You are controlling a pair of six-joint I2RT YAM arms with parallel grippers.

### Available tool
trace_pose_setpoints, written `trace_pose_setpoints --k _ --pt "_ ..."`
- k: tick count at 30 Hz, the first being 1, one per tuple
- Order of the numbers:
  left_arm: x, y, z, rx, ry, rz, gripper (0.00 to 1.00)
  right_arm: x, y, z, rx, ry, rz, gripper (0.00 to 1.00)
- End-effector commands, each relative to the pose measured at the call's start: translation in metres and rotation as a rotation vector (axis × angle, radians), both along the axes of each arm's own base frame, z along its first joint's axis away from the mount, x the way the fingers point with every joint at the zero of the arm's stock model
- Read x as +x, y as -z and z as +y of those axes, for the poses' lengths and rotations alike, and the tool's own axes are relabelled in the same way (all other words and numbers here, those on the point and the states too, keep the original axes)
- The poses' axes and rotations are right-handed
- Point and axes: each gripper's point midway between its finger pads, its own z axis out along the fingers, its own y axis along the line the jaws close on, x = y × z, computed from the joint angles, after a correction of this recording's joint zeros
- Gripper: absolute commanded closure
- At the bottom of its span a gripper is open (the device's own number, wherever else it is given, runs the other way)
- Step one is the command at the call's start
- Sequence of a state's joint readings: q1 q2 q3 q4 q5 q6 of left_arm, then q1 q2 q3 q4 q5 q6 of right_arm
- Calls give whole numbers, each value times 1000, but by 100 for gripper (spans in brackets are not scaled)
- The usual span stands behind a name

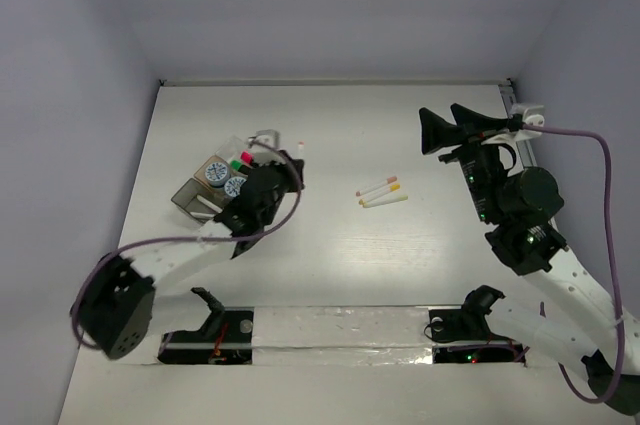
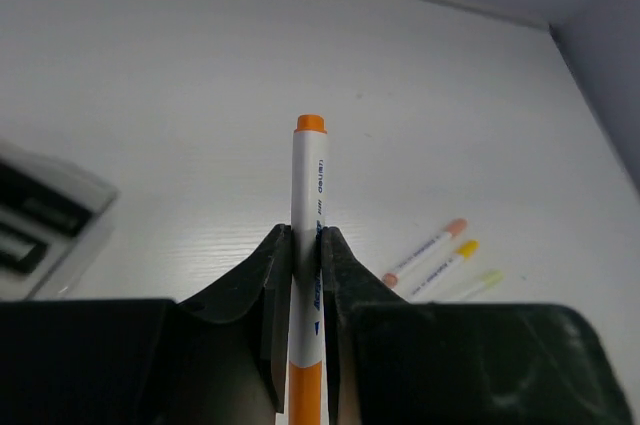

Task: Sort the stationery into containers
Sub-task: Pick up the pen from the center of the board, then place the pen in the storage box.

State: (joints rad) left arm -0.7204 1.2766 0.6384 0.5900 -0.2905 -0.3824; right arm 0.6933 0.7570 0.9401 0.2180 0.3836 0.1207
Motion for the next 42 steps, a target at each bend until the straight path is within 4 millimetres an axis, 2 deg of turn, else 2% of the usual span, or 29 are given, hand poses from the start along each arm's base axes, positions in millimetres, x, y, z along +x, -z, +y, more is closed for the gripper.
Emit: trace_pose_setpoints --k 1,2,3,4,5,9,10,11,13,16,24,32,35,36,39,42 --pt "-13 -26 76 -263 -331 -22 100 -4 -21 3 32 -28 -43 26" --pt "-15 -22 96 -276 -390 -19 100 -3 -21 4 30 -31 -43 26" --pt "-24 -27 114 -300 -429 -25 100 -3 -21 4 30 -31 -42 26" --pt "-29 -15 130 -313 -489 -8 100 -2 -21 5 28 -33 -39 26" --pt "-34 -16 152 -331 -547 -12 100 -3 -21 6 28 -39 -40 26" --pt "-50 6 198 -362 -702 8 100 -3 -21 7 28 -46 -38 26" --pt "-55 16 209 -347 -747 14 100 -4 -21 7 27 -47 -40 26" --pt "-58 17 217 -369 -776 8 100 -5 -22 6 30 -44 -42 26" --pt "-64 34 232 -353 -831 31 100 -5 -23 5 31 -46 -45 26" --pt "-65 48 251 -383 -898 27 100 -4 -22 7 27 -50 -42 26" --pt "-56 67 282 -311 -967 58 100 -3 -20 8 23 -48 -36 26" --pt "-45 82 285 -321 -934 101 99 1 -18 12 14 -51 -29 26" --pt "-44 80 285 -317 -930 93 84 2 -17 12 11 -49 -26 26" --pt "-44 75 285 -314 -921 76 73 3 -16 13 8 -49 -23 26" --pt "-44 63 283 -313 -896 39 58 4 -16 15 7 -53 -24 26" --pt "-45 54 282 -302 -874 16 55 6 -15 16 5 -53 -21 26"
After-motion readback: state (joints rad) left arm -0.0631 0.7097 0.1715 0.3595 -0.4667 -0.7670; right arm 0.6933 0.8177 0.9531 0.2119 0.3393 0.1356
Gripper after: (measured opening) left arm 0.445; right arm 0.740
